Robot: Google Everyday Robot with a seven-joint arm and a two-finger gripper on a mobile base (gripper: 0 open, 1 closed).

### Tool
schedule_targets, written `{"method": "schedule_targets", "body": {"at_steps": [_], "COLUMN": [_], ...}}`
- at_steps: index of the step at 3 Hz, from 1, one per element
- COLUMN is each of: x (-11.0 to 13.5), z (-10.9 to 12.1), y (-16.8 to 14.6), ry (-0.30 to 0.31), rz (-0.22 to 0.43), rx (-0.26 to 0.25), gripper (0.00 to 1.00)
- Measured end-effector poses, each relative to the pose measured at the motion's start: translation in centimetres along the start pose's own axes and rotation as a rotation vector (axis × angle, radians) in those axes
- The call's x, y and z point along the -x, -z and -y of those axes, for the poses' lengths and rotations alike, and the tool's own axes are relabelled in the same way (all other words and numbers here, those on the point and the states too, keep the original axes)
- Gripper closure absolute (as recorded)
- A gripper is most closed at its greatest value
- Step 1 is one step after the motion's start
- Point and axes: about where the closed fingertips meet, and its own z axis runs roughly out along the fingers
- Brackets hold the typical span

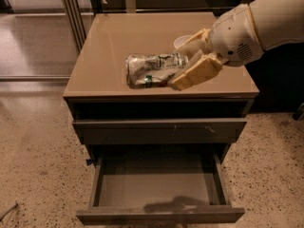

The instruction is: Place 7up can into middle drawer

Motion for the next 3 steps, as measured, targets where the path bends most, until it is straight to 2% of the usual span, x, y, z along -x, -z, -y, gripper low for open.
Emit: {"method": "schedule_targets", "body": {"at_steps": [1, 2, 3], "x": [-1.8, -6.0, -11.0], "z": [-4.0, -6.2, -7.5], "y": [0.2, -1.8, -4.4], "ry": [-0.072, -0.159, -0.225], "rz": [0.005, 0.012, -0.011], "rx": [-0.017, -0.009, 0.017], "gripper": [1.0, 1.0, 1.0]}}
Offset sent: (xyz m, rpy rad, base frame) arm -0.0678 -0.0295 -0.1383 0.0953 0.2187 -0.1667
